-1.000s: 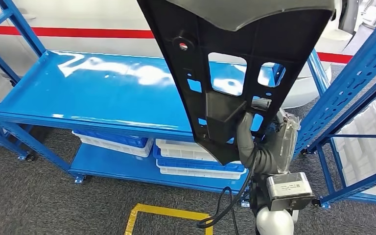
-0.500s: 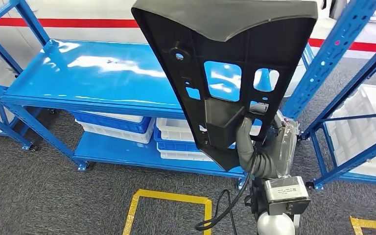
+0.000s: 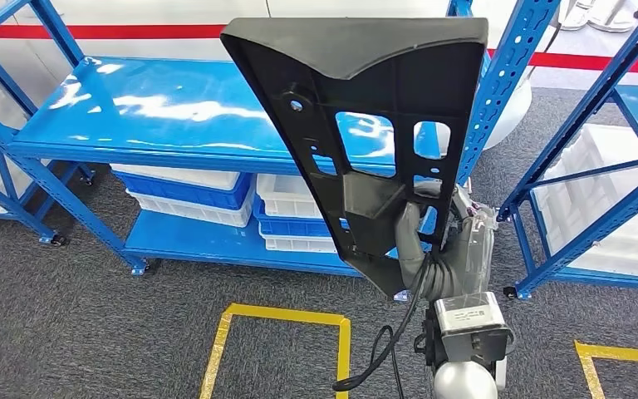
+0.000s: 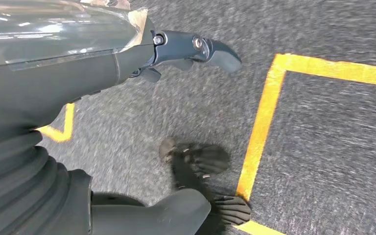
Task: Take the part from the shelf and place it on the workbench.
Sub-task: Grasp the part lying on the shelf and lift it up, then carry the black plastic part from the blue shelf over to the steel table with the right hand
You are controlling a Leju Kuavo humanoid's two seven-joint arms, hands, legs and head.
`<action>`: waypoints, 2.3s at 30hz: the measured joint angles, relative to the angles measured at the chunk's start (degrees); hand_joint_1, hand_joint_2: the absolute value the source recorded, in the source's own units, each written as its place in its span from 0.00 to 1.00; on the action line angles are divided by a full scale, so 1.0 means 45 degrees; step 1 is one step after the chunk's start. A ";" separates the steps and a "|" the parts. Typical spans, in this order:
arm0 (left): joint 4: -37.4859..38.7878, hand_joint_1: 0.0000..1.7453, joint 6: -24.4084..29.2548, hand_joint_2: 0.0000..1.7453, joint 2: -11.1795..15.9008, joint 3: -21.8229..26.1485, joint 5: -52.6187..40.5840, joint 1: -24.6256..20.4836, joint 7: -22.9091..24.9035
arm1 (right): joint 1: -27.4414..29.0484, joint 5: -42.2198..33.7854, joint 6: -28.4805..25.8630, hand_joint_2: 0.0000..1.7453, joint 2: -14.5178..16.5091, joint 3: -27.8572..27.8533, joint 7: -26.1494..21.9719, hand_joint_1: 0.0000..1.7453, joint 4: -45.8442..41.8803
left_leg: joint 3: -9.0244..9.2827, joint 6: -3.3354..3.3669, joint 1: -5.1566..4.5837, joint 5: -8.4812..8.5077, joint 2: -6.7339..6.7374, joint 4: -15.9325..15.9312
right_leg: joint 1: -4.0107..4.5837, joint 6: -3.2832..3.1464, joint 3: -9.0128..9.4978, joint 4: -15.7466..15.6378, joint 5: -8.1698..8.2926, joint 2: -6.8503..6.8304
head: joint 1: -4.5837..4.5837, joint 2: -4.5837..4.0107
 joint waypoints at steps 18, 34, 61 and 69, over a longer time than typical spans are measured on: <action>0.0010 0.00 0.0039 1.00 -0.0155 0.0049 0.0389 -0.0097 -0.0176 | -0.1276 -0.1116 -0.0283 1.00 -0.0503 0.0053 0.0061 1.00 0.0834 | -0.2381 -0.0058 -0.0097 0.2152 0.0188 -0.0487 | 0.0046 0.0000 0.1674 -0.0313 -0.1508 -0.0009 | 0.0073 0.0000; 0.0012 0.00 0.0016 1.00 -0.0113 0.0171 0.0588 0.0035 -0.0387 | -0.1722 -0.1261 -0.0523 1.00 -0.0890 0.0152 -0.0246 1.00 0.1603 | -0.0381 -0.0189 0.0254 0.0441 0.0076 -0.0692 | -0.0121 0.0482 -0.0318 0.0146 0.0091 -0.0109 | 0.0034 0.0000; 0.0010 0.00 0.0262 1.00 0.0206 0.1041 0.1362 0.0371 -0.1571 | -0.2607 -0.1601 0.0040 1.00 -0.0480 0.0438 -0.0397 1.00 0.2734 | -0.1104 -0.0582 0.0302 0.0975 0.0075 -0.0392 | 0.0001 -0.0094 0.0956 -0.0141 -0.0813 -0.0152 | 0.0123 0.0000; 0.0005 0.00 0.0299 1.00 0.0253 0.1229 0.1370 0.0401 -0.1582 | -0.2814 -0.1619 0.0175 1.00 -0.0261 0.0459 -0.0370 1.00 0.2843 | -0.1299 -0.0360 0.0036 0.1215 0.0069 -0.0651 | 0.0114 0.0081 0.0707 -0.0215 -0.0584 -0.0159 | 0.0178 0.0000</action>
